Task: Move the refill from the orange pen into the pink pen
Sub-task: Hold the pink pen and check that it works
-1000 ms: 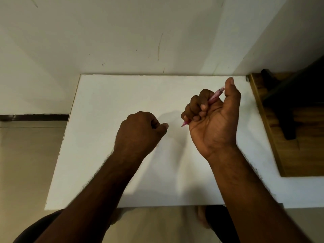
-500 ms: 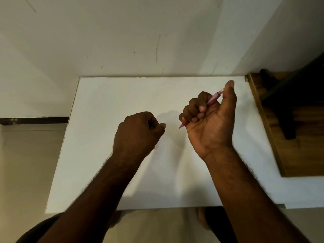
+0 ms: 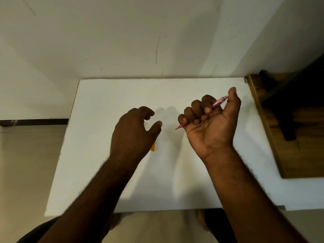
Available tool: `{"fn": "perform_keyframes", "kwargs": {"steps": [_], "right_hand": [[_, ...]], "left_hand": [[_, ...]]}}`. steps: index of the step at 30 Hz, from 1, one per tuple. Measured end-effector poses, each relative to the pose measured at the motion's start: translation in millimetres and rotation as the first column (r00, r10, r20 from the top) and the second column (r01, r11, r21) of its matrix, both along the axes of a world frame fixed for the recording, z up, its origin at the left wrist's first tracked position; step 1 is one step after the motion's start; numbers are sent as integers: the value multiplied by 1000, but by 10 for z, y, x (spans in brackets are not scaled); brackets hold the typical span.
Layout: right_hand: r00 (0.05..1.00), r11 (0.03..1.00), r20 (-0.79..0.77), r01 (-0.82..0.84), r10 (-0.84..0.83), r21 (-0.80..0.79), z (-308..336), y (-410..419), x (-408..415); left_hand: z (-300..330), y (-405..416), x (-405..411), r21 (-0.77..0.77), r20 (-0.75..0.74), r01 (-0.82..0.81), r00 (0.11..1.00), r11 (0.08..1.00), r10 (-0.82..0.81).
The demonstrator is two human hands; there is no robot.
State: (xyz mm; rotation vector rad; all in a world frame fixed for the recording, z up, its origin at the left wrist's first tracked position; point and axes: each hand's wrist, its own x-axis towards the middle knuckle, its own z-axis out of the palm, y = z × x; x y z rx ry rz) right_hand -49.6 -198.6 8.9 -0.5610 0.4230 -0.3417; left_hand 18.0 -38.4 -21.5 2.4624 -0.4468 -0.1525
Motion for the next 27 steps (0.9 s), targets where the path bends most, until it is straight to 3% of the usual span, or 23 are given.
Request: {"fn": "perform_keyframes", "kwargs": {"steps": [7,27], "right_hand": [[1000,1000,6,-6,6,5,-30,-31,9],[998,998,6,-56,56,-5,-59,-76,-40]], "left_hand": [[17,-15,30,-75,-14,-2,1000,997,1],[30,-4,32,-70,-54,-4,999,998,0]]}}
